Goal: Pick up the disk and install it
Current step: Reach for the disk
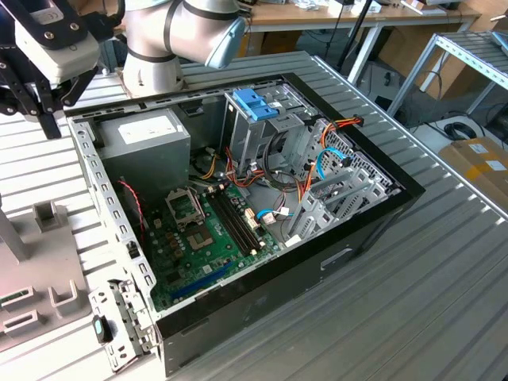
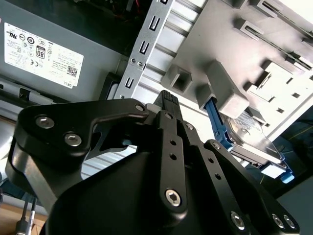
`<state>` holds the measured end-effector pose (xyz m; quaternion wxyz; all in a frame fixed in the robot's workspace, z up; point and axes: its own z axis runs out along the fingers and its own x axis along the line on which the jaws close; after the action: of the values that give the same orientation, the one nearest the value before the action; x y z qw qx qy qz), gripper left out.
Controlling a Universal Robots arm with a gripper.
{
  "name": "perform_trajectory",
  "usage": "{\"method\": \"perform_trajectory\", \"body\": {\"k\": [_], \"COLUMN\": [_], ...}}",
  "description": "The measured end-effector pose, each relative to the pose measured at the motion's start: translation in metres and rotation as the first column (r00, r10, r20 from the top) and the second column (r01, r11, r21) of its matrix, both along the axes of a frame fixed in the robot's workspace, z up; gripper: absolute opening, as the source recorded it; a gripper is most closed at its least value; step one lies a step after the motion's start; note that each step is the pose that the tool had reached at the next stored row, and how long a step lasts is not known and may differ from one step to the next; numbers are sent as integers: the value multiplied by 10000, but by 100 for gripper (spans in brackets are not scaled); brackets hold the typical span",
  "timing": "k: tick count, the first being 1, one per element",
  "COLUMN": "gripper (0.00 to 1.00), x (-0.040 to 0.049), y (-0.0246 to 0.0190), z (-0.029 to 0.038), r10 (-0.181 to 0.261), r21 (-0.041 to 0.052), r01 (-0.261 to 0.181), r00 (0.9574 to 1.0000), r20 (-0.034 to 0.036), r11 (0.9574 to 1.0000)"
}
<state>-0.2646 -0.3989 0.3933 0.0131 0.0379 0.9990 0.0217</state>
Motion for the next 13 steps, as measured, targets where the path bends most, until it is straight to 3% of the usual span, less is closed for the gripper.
{"method": "perform_trajectory", "body": {"k": [13], "gripper": [10], "x": [-66], "y": [0], "z": [0], "r10": [0], "r21": [0], "r01": [0], "r00": [10000], "r20": [0], "r11": [10000]}}
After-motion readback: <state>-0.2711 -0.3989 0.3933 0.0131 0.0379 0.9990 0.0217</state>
